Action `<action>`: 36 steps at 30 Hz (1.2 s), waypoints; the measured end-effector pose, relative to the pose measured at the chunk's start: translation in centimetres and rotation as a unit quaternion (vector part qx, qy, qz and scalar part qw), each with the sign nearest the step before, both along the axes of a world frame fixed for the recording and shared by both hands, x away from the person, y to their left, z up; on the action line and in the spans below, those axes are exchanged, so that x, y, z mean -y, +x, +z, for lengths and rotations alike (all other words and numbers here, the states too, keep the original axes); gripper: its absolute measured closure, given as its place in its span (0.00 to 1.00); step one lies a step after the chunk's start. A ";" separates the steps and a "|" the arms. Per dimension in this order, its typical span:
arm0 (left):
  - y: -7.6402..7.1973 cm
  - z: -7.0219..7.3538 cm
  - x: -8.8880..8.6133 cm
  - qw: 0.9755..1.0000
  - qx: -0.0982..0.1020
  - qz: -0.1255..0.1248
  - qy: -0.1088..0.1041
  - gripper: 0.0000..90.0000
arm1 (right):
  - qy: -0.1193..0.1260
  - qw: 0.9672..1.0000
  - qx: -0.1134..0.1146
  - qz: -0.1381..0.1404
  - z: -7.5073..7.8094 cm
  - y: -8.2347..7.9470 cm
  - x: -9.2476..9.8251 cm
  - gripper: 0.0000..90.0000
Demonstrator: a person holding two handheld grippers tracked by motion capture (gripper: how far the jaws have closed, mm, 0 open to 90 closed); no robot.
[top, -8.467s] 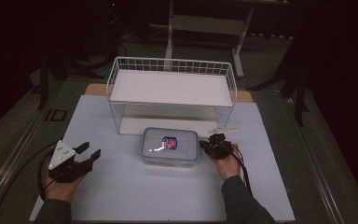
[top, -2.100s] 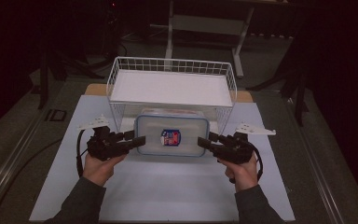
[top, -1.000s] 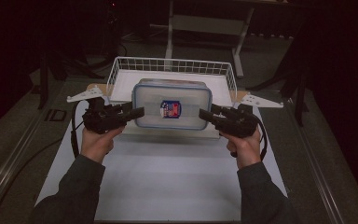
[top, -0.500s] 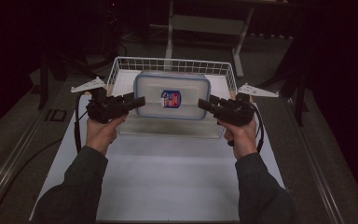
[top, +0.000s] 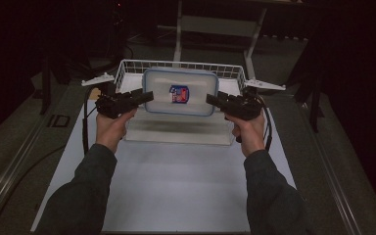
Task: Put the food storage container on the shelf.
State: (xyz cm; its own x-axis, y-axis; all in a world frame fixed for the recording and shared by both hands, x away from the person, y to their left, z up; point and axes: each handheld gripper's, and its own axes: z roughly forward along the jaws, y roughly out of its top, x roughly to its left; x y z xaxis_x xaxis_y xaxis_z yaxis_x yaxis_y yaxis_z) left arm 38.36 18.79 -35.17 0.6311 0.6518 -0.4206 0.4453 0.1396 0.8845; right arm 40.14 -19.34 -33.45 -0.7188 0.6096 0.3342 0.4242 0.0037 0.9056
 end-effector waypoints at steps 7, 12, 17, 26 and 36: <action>0.4 0.2 0.0 1.000 -0.011 0.013 -0.006 0.55 | 0.005 1.000 -0.019 -0.009 0.1 1.0 -0.3 0.56; 0.6 0.6 0.5 1.000 -0.016 0.025 0.007 0.55 | -0.001 0.999 -0.028 -0.030 0.3 1.4 -0.5 0.56; 1.1 1.0 1.1 0.999 -0.022 0.033 0.017 0.55 | -0.049 0.997 -0.025 -0.047 0.3 1.7 -1.2 0.56; 1.8 0.8 0.5 0.999 -0.041 0.033 -0.012 0.55 | -0.041 0.998 -0.024 -0.041 0.4 1.8 -1.1 0.58; 2.5 0.9 0.0 0.997 -0.058 0.037 -0.032 0.55 | -0.031 0.999 -0.027 -0.035 0.5 1.9 -1.3 0.58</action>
